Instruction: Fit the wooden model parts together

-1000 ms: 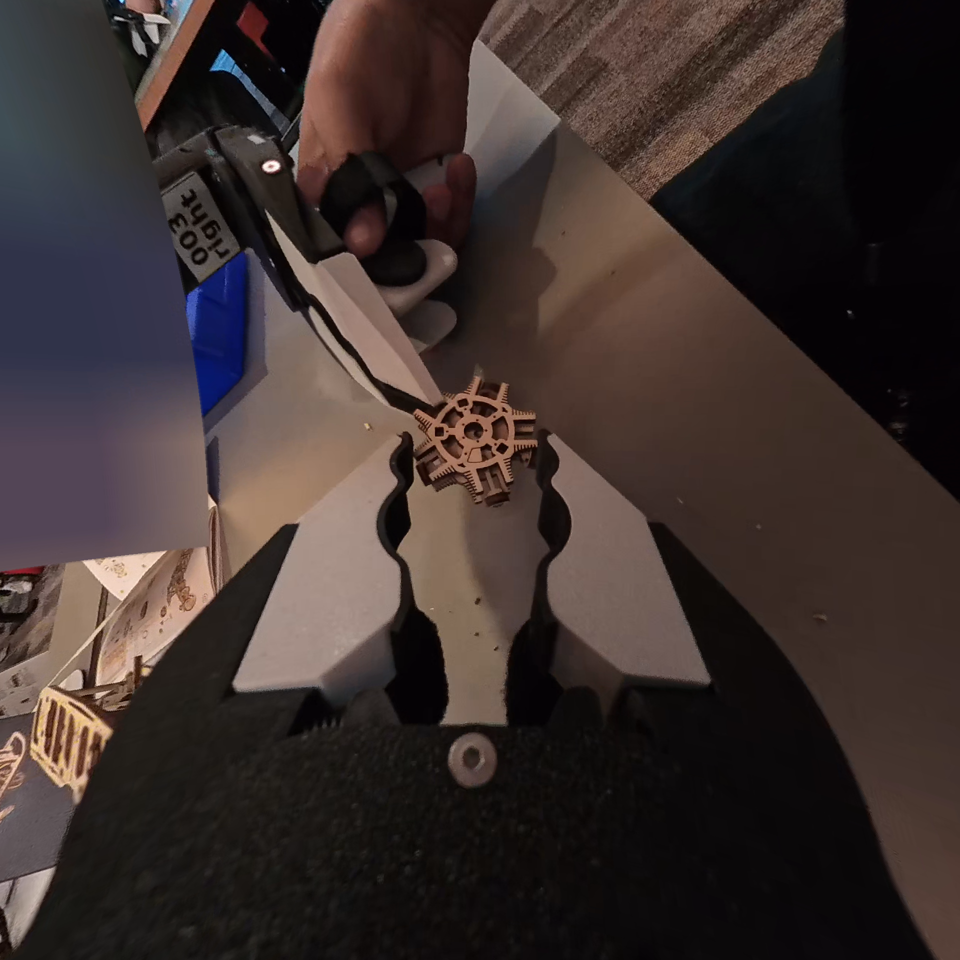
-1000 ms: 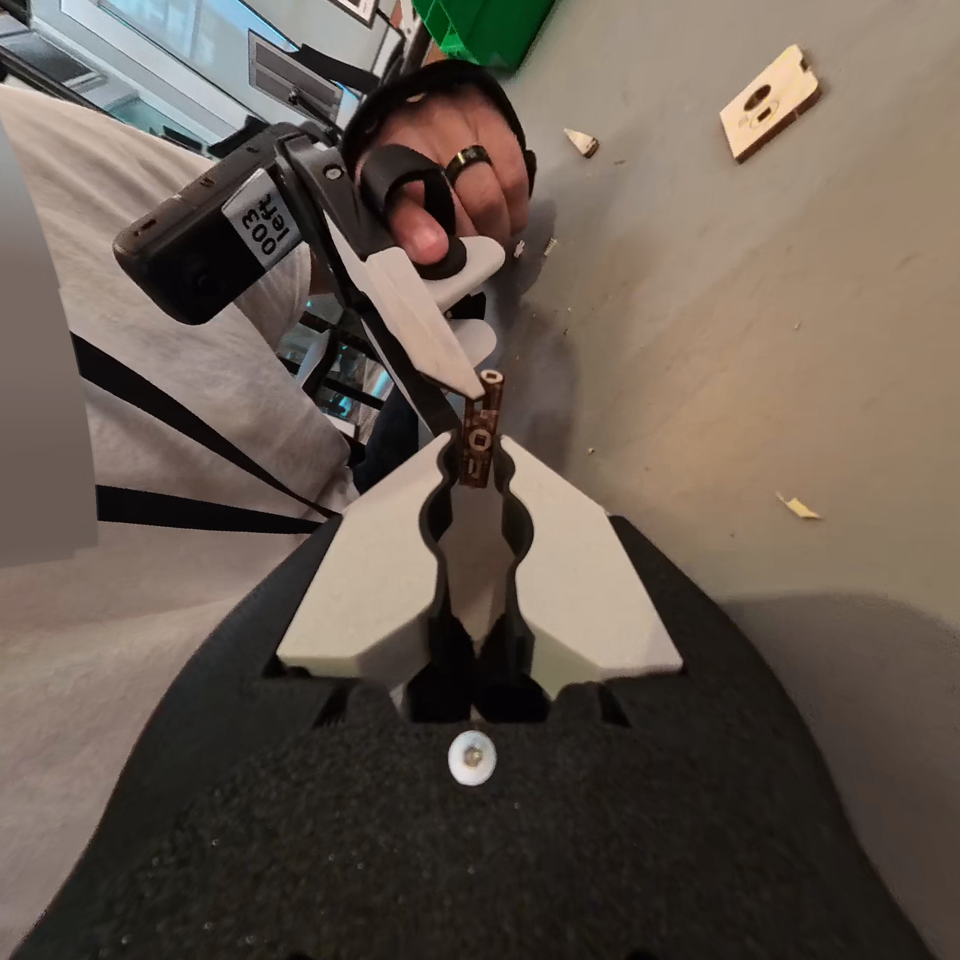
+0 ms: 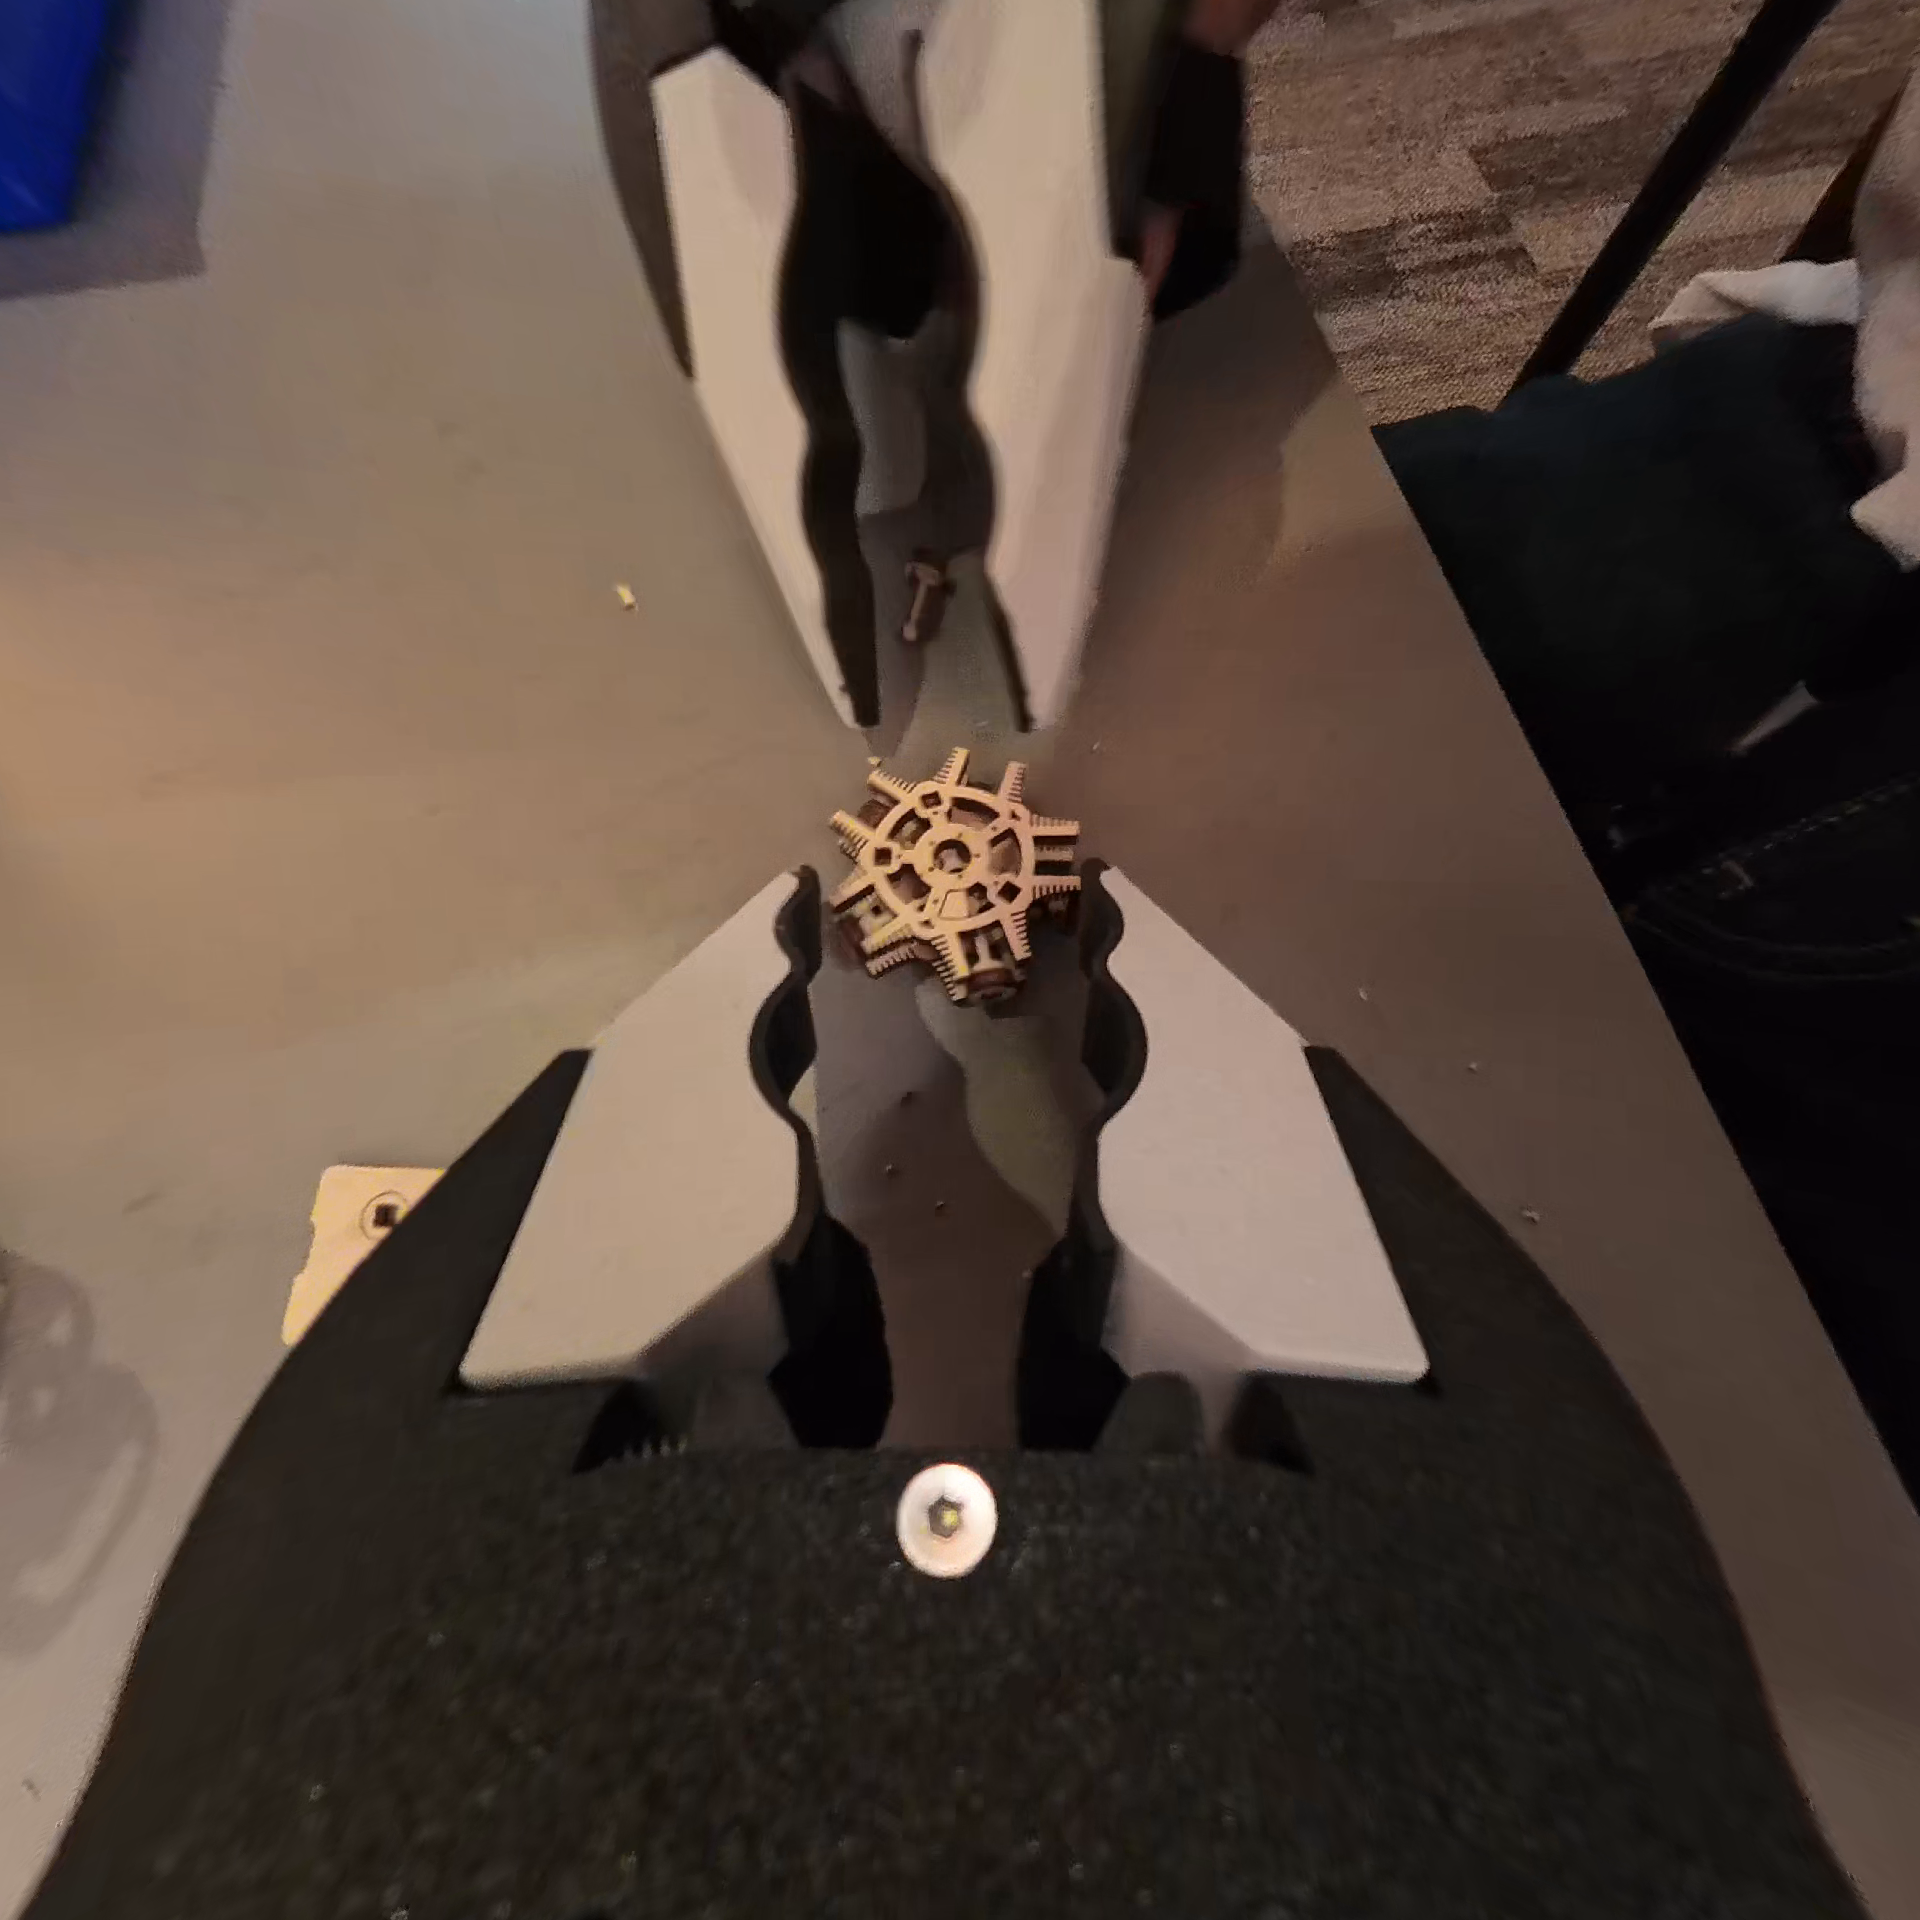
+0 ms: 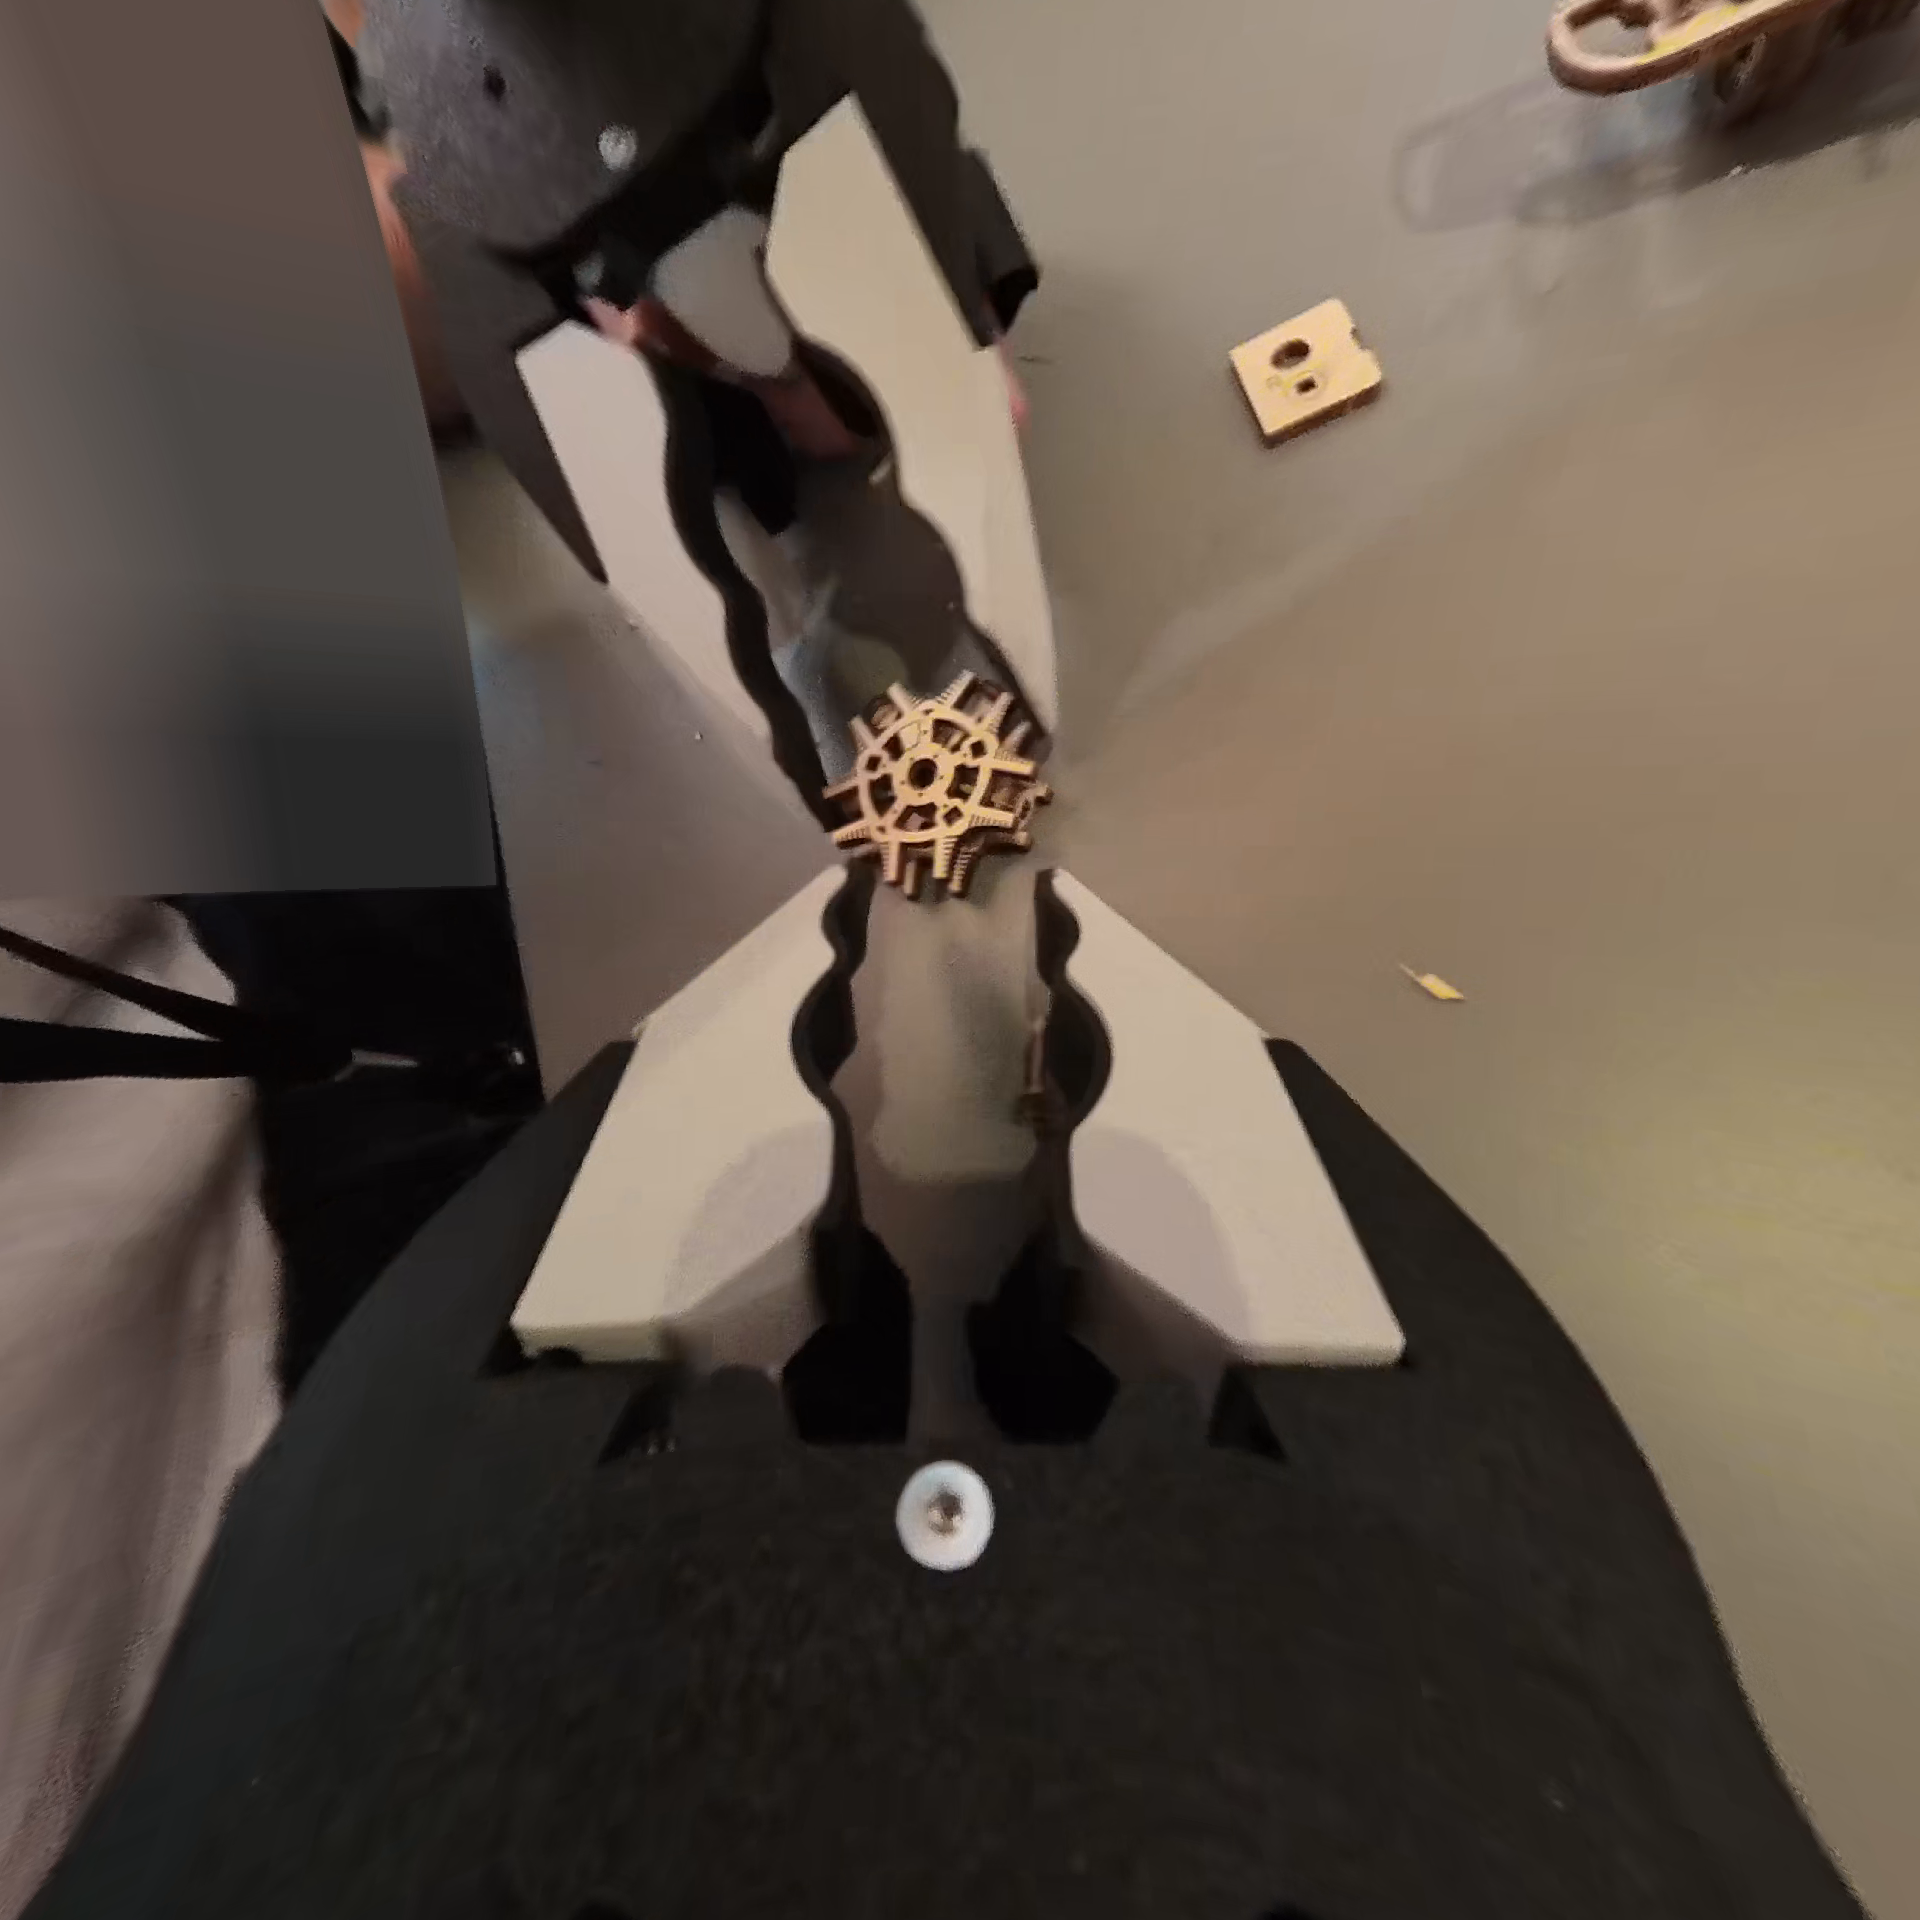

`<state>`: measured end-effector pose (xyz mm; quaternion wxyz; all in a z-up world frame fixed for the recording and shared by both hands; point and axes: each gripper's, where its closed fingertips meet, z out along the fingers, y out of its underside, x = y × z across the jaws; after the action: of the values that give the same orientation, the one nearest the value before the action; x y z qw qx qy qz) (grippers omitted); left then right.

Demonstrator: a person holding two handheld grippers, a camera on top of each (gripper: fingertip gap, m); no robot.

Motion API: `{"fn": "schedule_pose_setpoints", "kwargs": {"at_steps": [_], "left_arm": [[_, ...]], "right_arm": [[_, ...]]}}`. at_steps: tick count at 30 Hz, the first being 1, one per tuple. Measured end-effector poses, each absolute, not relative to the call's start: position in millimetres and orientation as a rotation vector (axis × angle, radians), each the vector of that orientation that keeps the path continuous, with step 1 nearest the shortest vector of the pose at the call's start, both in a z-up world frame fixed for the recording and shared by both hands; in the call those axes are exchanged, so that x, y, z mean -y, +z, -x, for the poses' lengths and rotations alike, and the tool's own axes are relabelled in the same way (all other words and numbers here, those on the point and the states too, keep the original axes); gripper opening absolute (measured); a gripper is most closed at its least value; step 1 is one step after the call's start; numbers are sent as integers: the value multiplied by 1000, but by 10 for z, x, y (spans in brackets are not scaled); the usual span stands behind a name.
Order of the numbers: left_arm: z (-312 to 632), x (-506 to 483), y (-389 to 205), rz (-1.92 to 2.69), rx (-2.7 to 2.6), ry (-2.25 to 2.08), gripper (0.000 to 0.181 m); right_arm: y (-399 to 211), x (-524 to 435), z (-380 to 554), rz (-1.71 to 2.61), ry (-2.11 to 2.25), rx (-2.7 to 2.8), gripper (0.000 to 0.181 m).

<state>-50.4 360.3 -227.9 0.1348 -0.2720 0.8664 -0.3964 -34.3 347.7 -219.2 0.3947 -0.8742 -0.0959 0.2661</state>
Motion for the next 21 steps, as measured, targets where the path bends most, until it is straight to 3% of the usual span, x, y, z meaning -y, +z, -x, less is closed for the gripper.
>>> {"fn": "schedule_pose_setpoints", "kwargs": {"at_steps": [2, 4, 6, 9, 11, 16, 21], "left_arm": [[509, -3625, -2291, 823, -2513, -1145, 64], [544, -3635, -2264, 829, -2508, -1176, 68], [572, -3673, -2166, 847, -2463, -1259, 62], [662, -3803, -2159, 894, -2490, -1305, 37], [710, -3877, -2249, 896, -2546, -1243, 33], [765, -3799, -2320, 788, -2582, -1155, 5], [741, -3729, -2297, 731, -2549, -1136, 0]], "right_arm": [[-2202, -3486, 390, 2222, 583, 260, 39], [-2206, -3526, 410, 2215, 486, 280, 44], [-2215, -3560, 423, 2217, 416, 302, 46], [-2244, -3564, 500, 2236, 444, 305, 48], [-2247, -3564, 503, 2241, 427, 304, 49], [-2248, -3570, 522, 2238, 426, 299, 41], [-2247, -3565, 544, 2238, 449, 308, 40]]}}
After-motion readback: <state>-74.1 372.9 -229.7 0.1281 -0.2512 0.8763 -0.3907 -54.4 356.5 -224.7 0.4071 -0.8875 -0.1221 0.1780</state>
